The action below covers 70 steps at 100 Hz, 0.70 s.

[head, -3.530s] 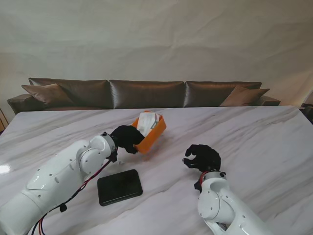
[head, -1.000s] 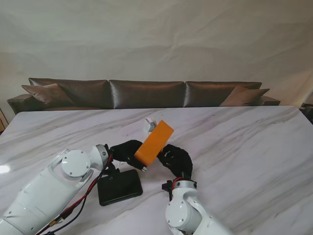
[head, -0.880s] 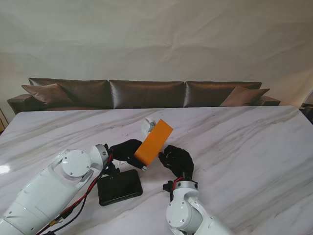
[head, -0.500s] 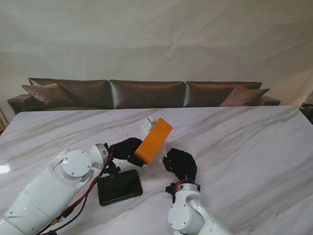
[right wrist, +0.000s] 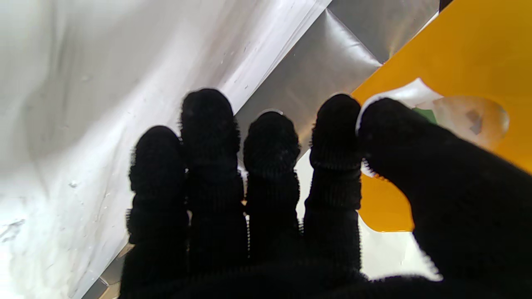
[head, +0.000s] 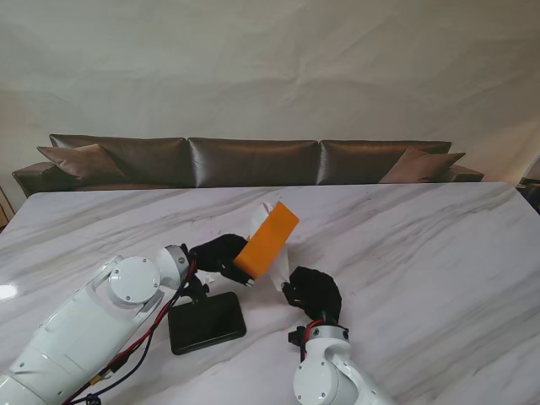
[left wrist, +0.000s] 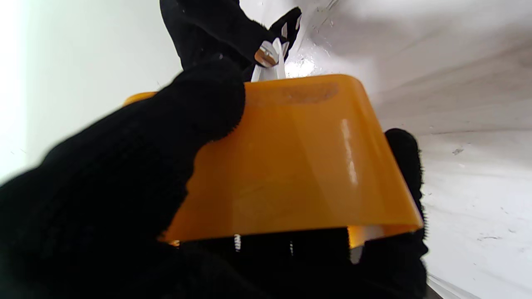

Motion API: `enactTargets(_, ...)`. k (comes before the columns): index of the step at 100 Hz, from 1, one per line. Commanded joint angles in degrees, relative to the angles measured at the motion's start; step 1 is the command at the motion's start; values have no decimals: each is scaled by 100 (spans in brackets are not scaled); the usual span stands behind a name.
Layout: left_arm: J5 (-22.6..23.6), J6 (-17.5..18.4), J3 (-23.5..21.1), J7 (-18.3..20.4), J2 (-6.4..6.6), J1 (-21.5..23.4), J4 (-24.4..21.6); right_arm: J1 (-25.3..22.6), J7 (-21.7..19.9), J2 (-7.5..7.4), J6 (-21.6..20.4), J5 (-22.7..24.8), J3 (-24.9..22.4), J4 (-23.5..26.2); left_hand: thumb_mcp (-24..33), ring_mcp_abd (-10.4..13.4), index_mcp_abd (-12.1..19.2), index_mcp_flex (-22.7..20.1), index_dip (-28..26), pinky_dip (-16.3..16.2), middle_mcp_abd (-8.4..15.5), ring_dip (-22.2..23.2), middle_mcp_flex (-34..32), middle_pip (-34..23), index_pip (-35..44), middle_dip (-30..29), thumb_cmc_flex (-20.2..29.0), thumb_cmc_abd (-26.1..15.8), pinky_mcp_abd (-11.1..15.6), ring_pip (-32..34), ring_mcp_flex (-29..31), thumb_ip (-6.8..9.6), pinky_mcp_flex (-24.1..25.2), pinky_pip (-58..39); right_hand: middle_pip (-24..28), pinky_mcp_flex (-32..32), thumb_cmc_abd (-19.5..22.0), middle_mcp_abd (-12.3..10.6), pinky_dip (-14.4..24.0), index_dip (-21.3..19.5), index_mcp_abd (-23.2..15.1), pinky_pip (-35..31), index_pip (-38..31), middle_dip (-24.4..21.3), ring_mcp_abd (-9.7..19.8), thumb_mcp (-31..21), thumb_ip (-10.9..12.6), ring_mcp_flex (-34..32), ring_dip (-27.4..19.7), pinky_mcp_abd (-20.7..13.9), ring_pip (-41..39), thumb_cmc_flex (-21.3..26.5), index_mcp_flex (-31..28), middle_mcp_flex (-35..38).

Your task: Refill a tissue box and feed the first sheet

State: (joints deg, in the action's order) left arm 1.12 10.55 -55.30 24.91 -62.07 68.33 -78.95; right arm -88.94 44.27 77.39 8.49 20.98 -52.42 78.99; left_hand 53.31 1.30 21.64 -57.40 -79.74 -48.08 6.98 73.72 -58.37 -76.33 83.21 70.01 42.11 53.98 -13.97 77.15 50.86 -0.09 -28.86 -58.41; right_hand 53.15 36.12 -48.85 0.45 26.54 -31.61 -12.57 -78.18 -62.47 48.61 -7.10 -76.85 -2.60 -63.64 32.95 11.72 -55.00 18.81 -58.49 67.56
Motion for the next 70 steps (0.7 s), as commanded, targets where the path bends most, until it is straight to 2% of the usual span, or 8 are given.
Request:
enactTargets(1, 10, -23, -18, 39, -36, -46, -11, -99, -95, -23, 38, 7, -11, 20, 1060, -4, 66, 56, -191, -135, -39, -96, -420, -97, 30, -162, 745, -953, 1052, 81, 537, 864, -166, -3351, 106, 16, -217, -234, 123, -140, -820, -187, -98, 103, 169, -917, 413, -155, 80, -206, -256, 167, -291, 213)
enactTargets(17, 33, -48, -21, 40, -36, -68, -4, -170, -132, -45, 82, 16, -60, 57, 1061, -4, 66, 56, -194, -137, -39, -95, -420, -97, 28, -162, 749, -952, 1052, 80, 537, 862, -166, -3350, 100, 14, -229, -232, 120, -140, -819, -176, -87, 109, 180, -924, 449, -165, 89, -231, -259, 133, -303, 232)
enactTargets(26, 43, -59, -6, 47, -35, -79, 1, -177, -84, -22, 0, -65, -88, 37, 1050, -4, 66, 56, -196, -137, -39, -95, -420, -97, 27, -162, 742, -966, 1052, 80, 537, 858, -166, -3350, -190, -95, 80, -167, 88, 214, -709, -60, 197, -89, 25, -513, 189, -63, 31, -145, -58, 74, -31, 160)
enactTargets(32, 52, -68, 10, 52, -33, -86, 2, -226, -240, -54, -83, -190, -129, 133, 1056, -4, 66, 56, -197, -138, -39, -95, -420, -97, 27, -162, 749, -954, 1052, 80, 537, 861, -166, -3349, -695, -430, 455, -6, 96, 1007, -143, 180, 791, -378, -143, 563, -222, 322, 54, -42, 199, -357, 709, -466)
enactTargets(35, 60, -74, 20, 57, -32, -91, 0, -270, -463, -110, -83, -224, -164, 230, 1057, -4, 66, 56, -197, -138, -39, -95, -420, -97, 27, -162, 749, -953, 1052, 80, 537, 861, -166, -3349, -950, -684, 1210, 96, 115, 340, 461, 431, 2321, -559, -185, 1455, 58, 699, 104, -29, 440, -1016, 1176, -1118)
enactTargets(41, 88, -89, 44, 66, -27, -105, -1, -319, -716, -191, -102, -249, -217, 330, 1055, -4, 66, 56, -198, -138, -39, -95, -420, -97, 27, -162, 751, -957, 1052, 80, 537, 859, -166, -3349, -1202, -1061, 1241, 205, 70, 310, 970, 754, 2904, -671, -228, 2084, -95, 1396, 81, -17, 751, -1342, 2202, -2135)
enactTargets(50, 189, -113, 105, 103, -10, -166, 12, -319, -708, -221, -101, -149, -265, 321, 1053, -6, 66, 56, -198, -139, -39, -96, -420, -97, 26, -162, 751, -960, 1052, 76, 536, 857, -166, -3349, -1494, -1384, 523, 305, 96, 588, 1328, 1214, 3057, -1174, -228, 1277, -509, 2299, -79, -40, 1371, -2029, 3261, -3196)
enactTargets(70, 543, -163, 391, 238, 34, -503, 172, -437, -733, -321, 75, 175, -546, 504, 1056, -8, 66, 55, -200, -138, -36, -99, -416, -91, 26, -163, 751, -950, 1046, 69, 532, 851, -164, -3342, -1615, -1790, 446, 415, 118, 968, 1639, 1671, 2912, -1589, -277, 1067, -680, 3295, -290, -163, 1887, -2379, 4217, -4189)
